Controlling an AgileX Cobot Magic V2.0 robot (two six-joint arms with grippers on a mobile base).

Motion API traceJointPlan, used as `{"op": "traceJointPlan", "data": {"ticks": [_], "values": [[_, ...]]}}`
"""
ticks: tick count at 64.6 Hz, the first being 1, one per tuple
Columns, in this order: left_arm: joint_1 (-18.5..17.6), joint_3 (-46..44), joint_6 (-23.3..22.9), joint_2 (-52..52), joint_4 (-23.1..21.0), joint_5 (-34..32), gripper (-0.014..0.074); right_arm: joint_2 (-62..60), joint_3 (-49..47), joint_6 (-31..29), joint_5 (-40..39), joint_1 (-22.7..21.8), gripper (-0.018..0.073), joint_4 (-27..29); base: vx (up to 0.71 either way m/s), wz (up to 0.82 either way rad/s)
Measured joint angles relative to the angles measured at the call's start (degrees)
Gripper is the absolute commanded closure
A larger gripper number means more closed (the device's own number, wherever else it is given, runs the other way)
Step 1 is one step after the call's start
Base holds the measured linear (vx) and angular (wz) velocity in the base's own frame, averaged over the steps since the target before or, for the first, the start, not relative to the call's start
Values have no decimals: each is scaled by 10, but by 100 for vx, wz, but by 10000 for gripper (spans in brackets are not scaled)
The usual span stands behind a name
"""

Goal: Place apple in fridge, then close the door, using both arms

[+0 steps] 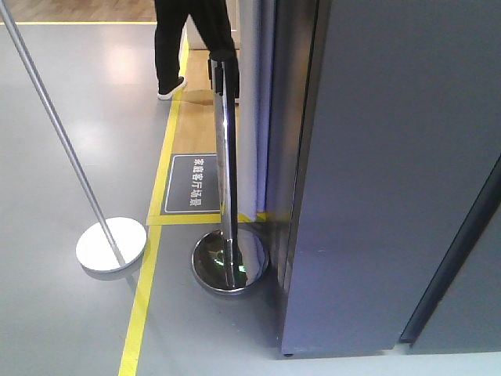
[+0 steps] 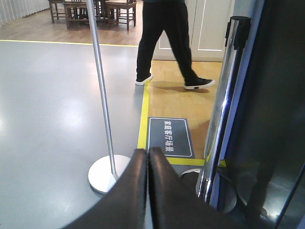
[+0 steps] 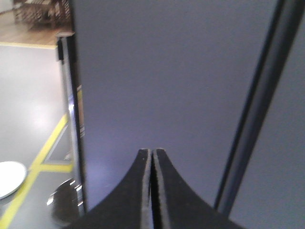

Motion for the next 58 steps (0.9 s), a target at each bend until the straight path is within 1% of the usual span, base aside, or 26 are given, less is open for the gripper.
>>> {"op": "traceJointPlan", "data": {"ticks": [11,22,30,44,58], "values": [[0,0,0,0,0,0,602,-15,80,0,-71,0,568,-11,0,0],[0,0,0,0,0,0,602,-67,137,3,-83,0,568,-22,0,0],[0,0,0,0,0,-1,602,-104,143,5,-80,0,568,-25,0,0],[0,0,0,0,0,0,602,-106,143,12,-53,0,568,-26,0,0],[0,0,0,0,0,0,602,-106,143,19,-53,0,568,-26,0,0]]}}
